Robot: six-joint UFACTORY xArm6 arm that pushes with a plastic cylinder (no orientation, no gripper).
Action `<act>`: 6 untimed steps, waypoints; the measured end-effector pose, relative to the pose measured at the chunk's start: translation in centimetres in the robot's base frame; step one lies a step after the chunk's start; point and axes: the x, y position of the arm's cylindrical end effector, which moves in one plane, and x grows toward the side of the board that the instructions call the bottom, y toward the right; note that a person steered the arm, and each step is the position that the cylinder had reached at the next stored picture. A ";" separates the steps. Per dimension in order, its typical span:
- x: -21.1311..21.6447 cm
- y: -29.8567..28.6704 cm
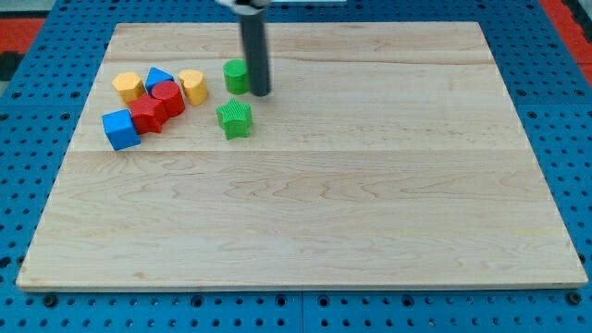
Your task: Push the green star into the green circle
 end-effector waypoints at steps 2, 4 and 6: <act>8.2 -0.4; 4.1 -7.2; 1.9 2.4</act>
